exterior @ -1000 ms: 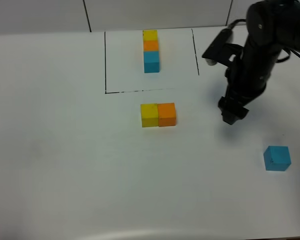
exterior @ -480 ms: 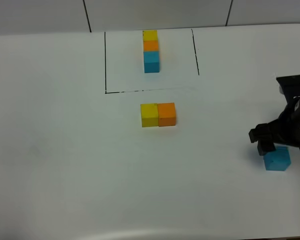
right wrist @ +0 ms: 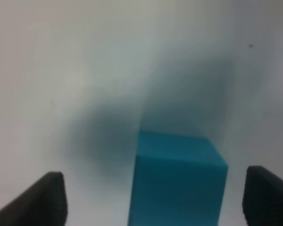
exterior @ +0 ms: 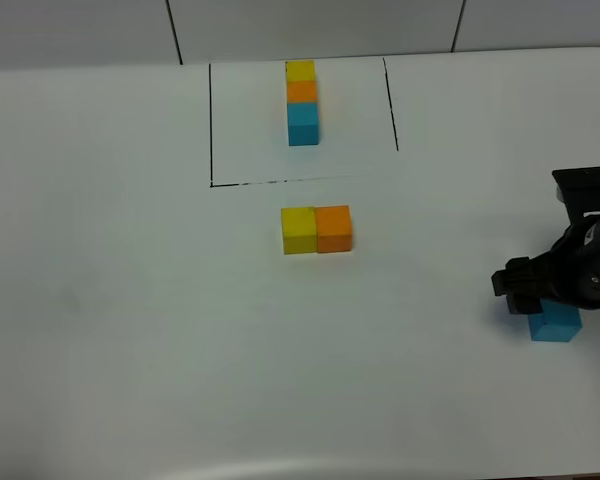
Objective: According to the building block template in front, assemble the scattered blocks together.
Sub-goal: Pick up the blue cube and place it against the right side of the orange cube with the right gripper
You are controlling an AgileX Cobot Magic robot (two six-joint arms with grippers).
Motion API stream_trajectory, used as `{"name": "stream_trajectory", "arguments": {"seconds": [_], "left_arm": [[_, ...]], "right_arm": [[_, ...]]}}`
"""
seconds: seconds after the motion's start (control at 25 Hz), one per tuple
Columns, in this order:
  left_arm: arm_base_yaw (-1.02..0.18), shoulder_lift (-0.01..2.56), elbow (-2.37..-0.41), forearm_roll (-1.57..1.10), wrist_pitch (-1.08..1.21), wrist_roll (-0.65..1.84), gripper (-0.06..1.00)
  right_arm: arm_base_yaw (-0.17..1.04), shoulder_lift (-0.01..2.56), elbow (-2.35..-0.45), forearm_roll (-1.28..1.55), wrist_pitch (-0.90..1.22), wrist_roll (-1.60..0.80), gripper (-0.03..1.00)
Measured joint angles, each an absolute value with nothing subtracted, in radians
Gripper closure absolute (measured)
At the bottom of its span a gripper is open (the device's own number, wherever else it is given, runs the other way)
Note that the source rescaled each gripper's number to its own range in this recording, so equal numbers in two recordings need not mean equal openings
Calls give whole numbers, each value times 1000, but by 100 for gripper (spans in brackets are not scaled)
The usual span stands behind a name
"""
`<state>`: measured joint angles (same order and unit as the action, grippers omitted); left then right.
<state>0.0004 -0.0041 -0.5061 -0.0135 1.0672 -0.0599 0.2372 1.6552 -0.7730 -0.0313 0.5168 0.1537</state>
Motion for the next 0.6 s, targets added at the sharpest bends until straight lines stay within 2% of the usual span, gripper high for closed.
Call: {"name": "stream_trajectory", "arguments": {"seconds": [0.28, 0.36, 0.44, 0.52, 0.56, 0.6], "left_arm": [[0, -4, -506, -14, 1067, -60, 59], [0, -4, -506, -14, 1067, -60, 59], [0, -4, -506, -14, 1067, -60, 59], [0, -4, -506, -14, 1067, -60, 59], [0, -4, -506, -14, 1067, -60, 59], [0, -4, -506, -14, 1067, -60, 59]], "right_arm": [[233, 1724, -769, -33, 519, 154, 46], [231, 1732, -767, -33, 536, 154, 49], [228, 1732, -767, -34, 556, 154, 62], [228, 1732, -767, -34, 567, 154, 82], [228, 1732, -767, -34, 569, 154, 96], [228, 1732, -767, -36, 570, 154, 95]]}}
